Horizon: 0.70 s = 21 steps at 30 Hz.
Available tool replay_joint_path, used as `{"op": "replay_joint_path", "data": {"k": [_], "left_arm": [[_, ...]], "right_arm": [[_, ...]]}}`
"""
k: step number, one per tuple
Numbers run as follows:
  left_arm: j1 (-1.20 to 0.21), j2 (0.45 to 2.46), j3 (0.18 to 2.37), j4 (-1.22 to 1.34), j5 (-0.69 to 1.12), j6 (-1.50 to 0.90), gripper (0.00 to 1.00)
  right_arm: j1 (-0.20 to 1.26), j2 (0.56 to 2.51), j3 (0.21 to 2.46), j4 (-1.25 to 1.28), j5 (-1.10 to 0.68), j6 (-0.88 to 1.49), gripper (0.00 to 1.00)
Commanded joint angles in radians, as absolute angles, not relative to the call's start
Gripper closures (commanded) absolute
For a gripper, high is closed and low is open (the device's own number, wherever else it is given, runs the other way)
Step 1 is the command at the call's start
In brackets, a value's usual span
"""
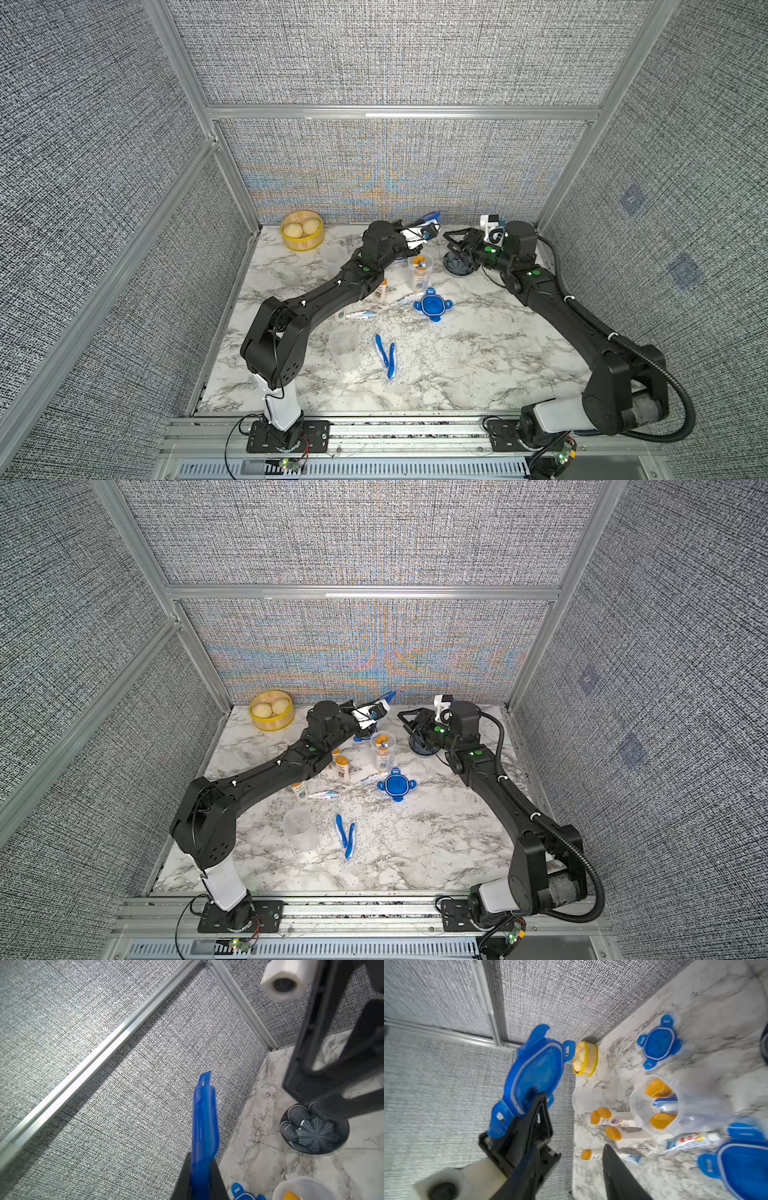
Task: Pack away toiletry kits
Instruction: Pick up the lid from the center of the board.
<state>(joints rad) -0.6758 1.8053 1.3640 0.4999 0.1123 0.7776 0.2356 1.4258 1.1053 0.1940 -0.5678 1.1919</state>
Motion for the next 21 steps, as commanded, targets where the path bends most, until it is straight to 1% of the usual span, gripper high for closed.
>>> {"op": "replay_joint_path", "data": {"k": [1, 4, 8, 10, 14, 18, 19, 21], "left_arm": [[-0.68, 1.813, 1.355, 0.58, 0.109, 0.871, 1.0], [-0.681, 1.816, 1.347, 0.58, 0.12, 0.897, 1.0], [-0.682, 1.807, 1.319, 0.578, 0.216, 0.945, 1.0], [-0.683, 1.805, 1.322, 0.572, 0.232, 0.934, 1.0], [-0.684, 1.805, 1.322, 0.574, 0.243, 0.933, 1.0], [-0.686, 1.813, 1.312, 0.572, 0.268, 0.987, 1.0], [-0.686, 1.813, 1.312, 0.577, 0.272, 0.99, 1.0], [-0.686, 1.817, 1.31, 0.579, 0.277, 1.007, 1.0]], "right_arm": [[0.245, 1.408, 1.089, 0.362, -0.536, 1.393, 0.48], [0.251, 1.397, 1.089, 0.346, -0.493, 1.409, 0.48], [0.261, 1.433, 1.115, 0.365, -0.518, 1.451, 0.51], [0.269, 1.452, 1.15, 0.315, -0.528, 1.433, 0.53], [0.276, 1.474, 1.157, 0.325, -0.53, 1.455, 0.55], [0.275, 1.493, 1.161, 0.32, -0.529, 1.463, 0.6], [0.275, 1.499, 1.16, 0.329, -0.531, 1.47, 0.64], [0.276, 1.506, 1.153, 0.348, -0.53, 1.48, 0.74]]}}
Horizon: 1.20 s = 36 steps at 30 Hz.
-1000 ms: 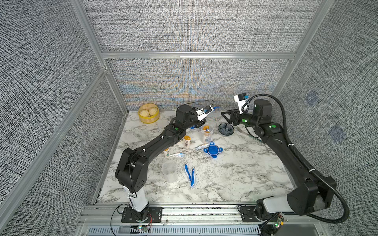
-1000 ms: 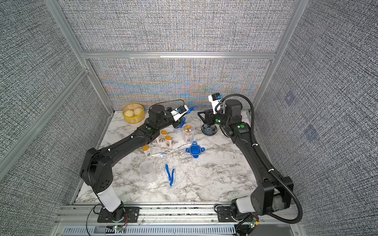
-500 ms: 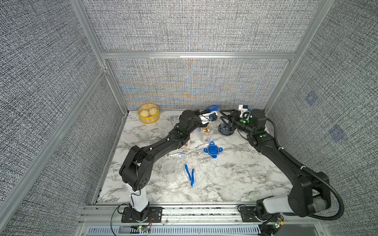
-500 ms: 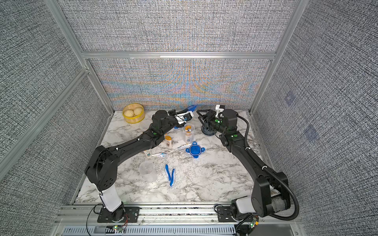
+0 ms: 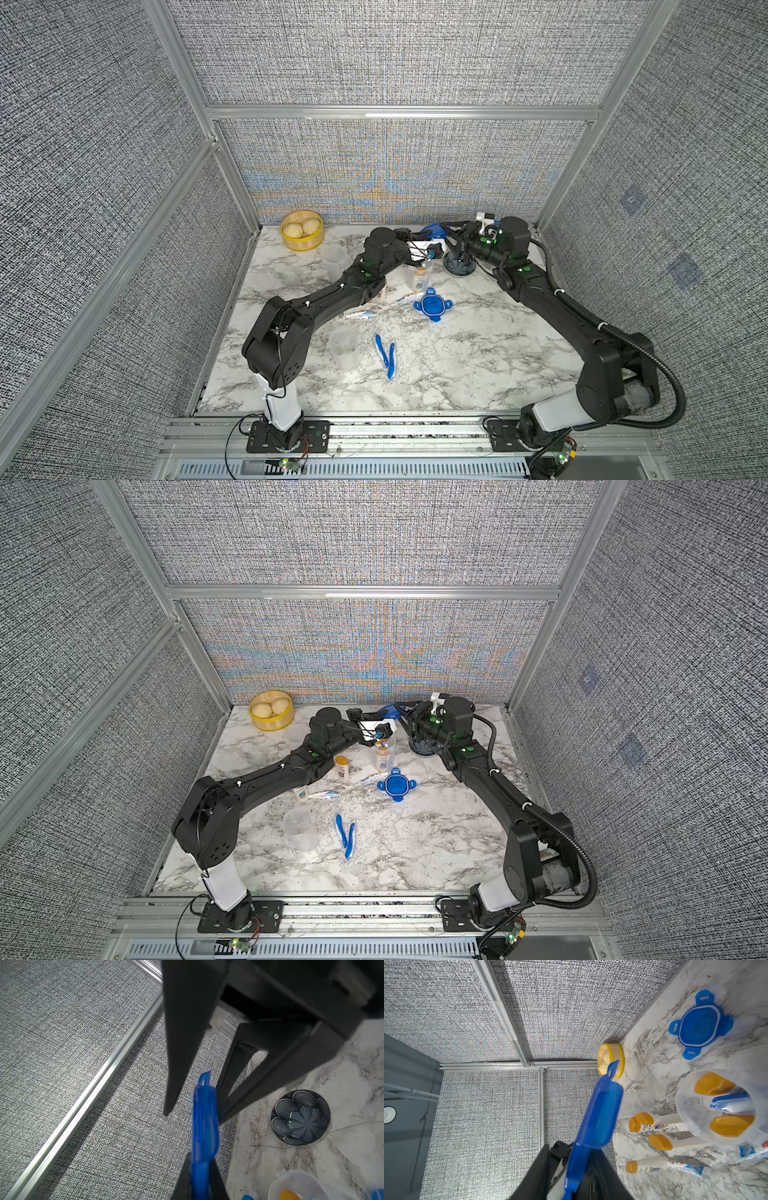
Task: Pack away toiletry kits
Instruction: Pick up the lid from the center of the board, then close the lid on the container.
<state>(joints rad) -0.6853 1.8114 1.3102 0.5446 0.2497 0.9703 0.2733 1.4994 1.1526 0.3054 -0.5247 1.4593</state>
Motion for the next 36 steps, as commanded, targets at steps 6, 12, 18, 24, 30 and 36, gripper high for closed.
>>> {"op": "replay_joint_path", "data": {"k": [6, 12, 18, 24, 30, 36], "left_arm": [[-0.686, 1.799, 1.332, 0.493, 0.199, 0.986, 0.58], [-0.647, 1.672, 1.242, 0.397, 0.139, 0.794, 0.36], [-0.574, 1.587, 1.208, 0.291, 0.211, 0.432, 0.25], [-0.574, 1.655, 1.299, 0.155, 0.189, 0.228, 0.2], [-0.574, 1.715, 1.357, 0.074, 0.215, 0.188, 0.02], [-0.574, 1.782, 1.453, -0.048, 0.175, 0.161, 0.07]], "right_arm": [[0.26, 1.493, 1.117, 0.348, -0.53, 1.46, 1.0], [0.22, 1.499, 1.055, 0.375, -0.641, 1.376, 1.0], [0.224, 1.555, 1.025, 0.441, -0.786, 1.307, 1.0], [0.23, 1.603, 1.024, 0.472, -0.825, 1.244, 1.0], [0.24, 1.682, 1.012, 0.575, -0.829, 1.262, 1.0], [0.242, 1.743, 1.027, 0.6, -0.838, 1.232, 1.0]]}}
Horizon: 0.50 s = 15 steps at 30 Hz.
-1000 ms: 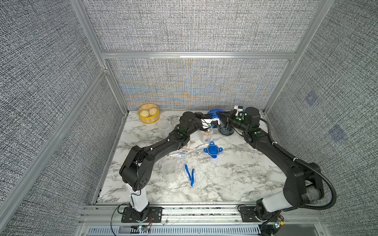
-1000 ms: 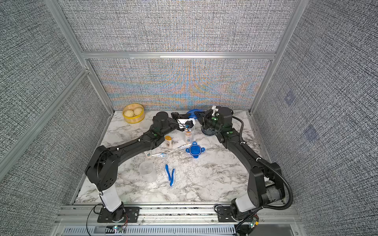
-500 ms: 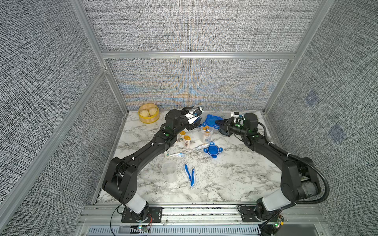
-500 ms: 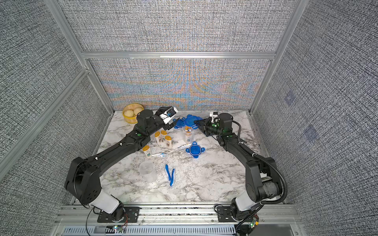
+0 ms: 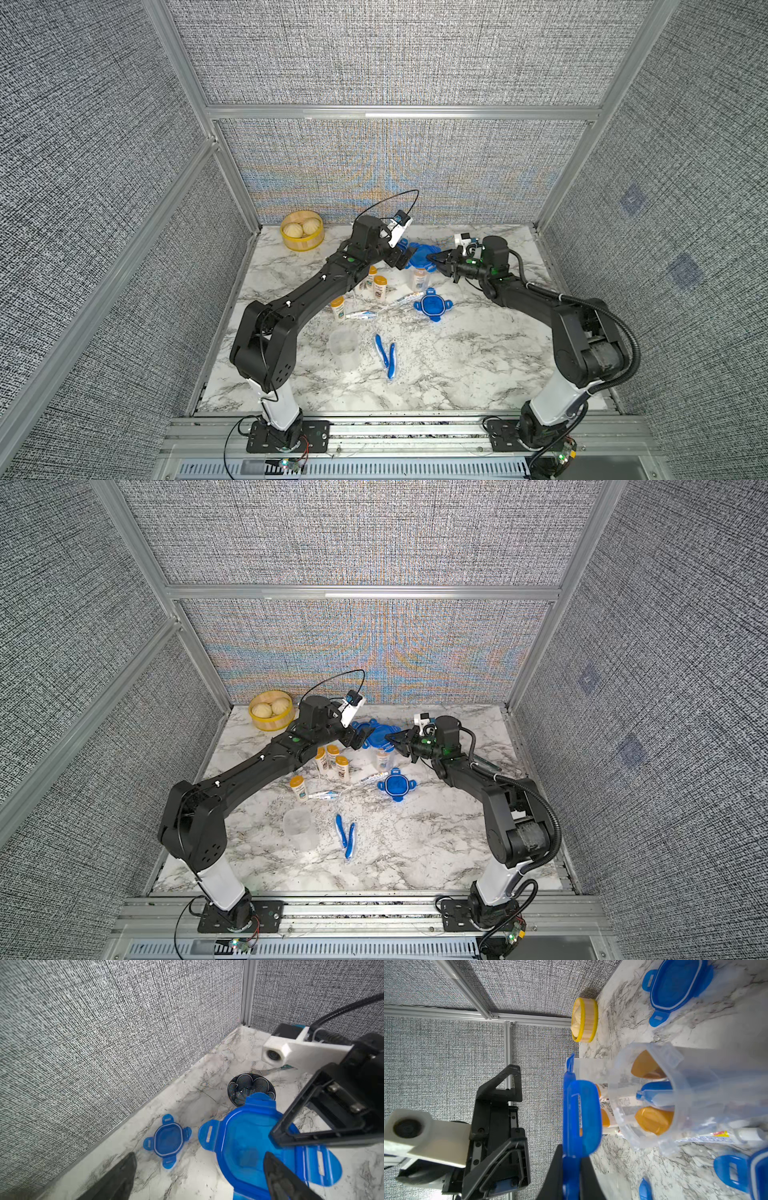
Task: Pack away toiletry kits
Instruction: Close the lid on the container.
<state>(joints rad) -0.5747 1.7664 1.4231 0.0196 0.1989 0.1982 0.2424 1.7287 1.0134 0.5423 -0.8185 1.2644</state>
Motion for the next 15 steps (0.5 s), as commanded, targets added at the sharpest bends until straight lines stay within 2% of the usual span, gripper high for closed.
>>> {"op": "replay_joint_path", "data": {"k": [1, 7, 15], "left_arm": [[-0.572, 1.79, 1.463, -0.059, 0.173, 0.159, 0.07], [-0.572, 1.854, 1.545, -0.162, 0.178, 0.153, 0.09], [-0.571, 1.942, 1.649, -0.256, 0.189, 0.135, 0.19]], "right_arm": [[0.241, 1.75, 1.034, 0.595, -0.843, 1.224, 1.0], [0.238, 1.793, 1.052, 0.593, -0.851, 1.203, 1.0], [0.226, 1.845, 1.06, 0.627, -0.875, 1.222, 1.0]]}}
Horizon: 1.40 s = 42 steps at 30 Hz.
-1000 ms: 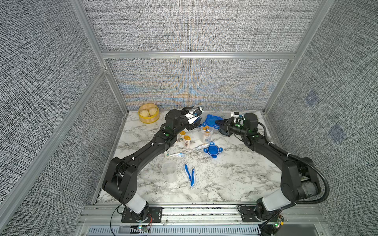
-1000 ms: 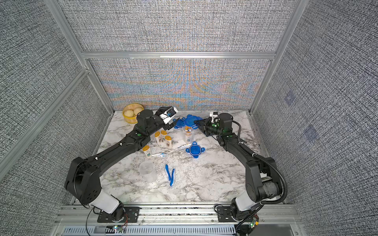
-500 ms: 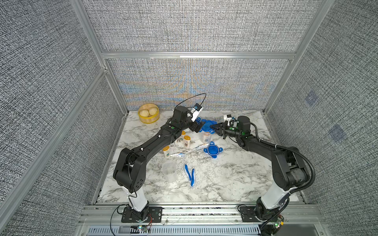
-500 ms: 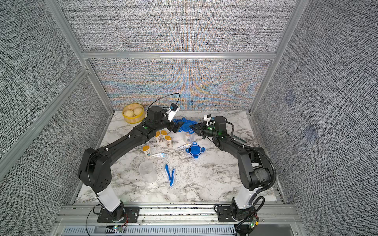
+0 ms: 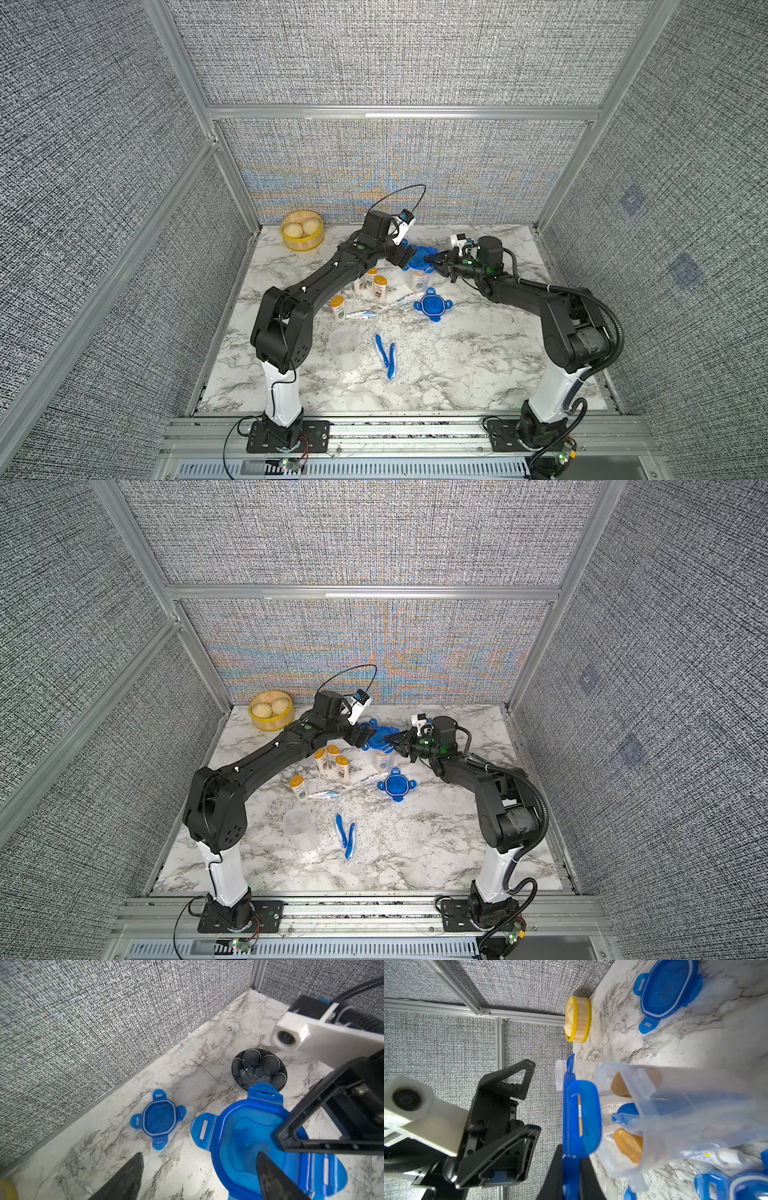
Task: Pack away toiletry kits
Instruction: Close the lid on the container.
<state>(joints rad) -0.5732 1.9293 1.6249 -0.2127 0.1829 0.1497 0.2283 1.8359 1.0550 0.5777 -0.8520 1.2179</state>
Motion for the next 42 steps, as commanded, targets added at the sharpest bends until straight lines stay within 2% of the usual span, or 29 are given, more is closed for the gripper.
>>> {"op": "replay_joint_path", "data": {"k": [1, 11, 32, 38, 42], "left_arm": [[-0.571, 1.948, 1.656, -0.263, 0.189, 0.136, 0.2], [-0.571, 2.014, 1.716, -0.33, 0.135, 0.141, 0.32], [-0.571, 2.082, 1.747, -0.371, 0.144, 0.18, 0.36], [-0.571, 2.082, 1.743, -0.377, 0.138, 0.189, 0.37], [-0.571, 2.082, 1.746, -0.374, 0.142, 0.188, 0.37]], "right_arm": [[0.224, 1.848, 1.059, 0.631, -0.878, 1.225, 1.0], [0.213, 1.872, 1.053, 0.644, -0.885, 1.234, 1.0], [0.204, 1.889, 1.055, 0.608, -0.876, 1.211, 0.99], [0.2, 1.868, 1.046, 0.571, -0.864, 1.182, 0.68], [0.191, 1.816, 1.03, 0.507, -0.841, 1.114, 0.59]]}}
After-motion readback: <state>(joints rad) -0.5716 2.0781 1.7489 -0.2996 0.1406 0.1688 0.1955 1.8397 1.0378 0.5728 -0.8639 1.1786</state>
